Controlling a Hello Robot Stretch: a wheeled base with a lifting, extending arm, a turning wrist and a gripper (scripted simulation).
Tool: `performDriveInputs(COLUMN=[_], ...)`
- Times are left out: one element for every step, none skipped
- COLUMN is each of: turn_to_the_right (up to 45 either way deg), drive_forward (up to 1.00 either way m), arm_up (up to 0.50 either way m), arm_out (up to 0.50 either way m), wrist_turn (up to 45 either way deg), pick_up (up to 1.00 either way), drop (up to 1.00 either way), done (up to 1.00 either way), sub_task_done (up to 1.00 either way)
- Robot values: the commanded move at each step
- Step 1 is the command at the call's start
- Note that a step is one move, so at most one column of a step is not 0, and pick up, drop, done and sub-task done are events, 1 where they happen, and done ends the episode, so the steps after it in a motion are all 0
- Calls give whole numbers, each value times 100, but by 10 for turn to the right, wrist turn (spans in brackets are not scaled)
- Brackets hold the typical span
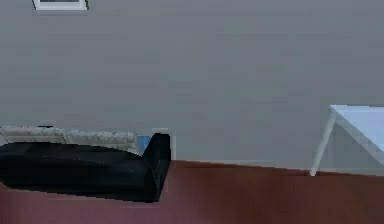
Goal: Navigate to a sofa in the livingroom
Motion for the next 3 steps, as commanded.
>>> performDriveInputs(turn_to_the_right=[30, 0, -420], drive_forward=[0, 40, 0], arm_up=[0, 0, 0], arm_out=[0, 0, 0], wrist_turn=[0, 0, 0], pick_up=[0, 0, 0], drop=[0, 0, 0], done=[0, 0, 0], sub_task_done=[0, 0, 0])
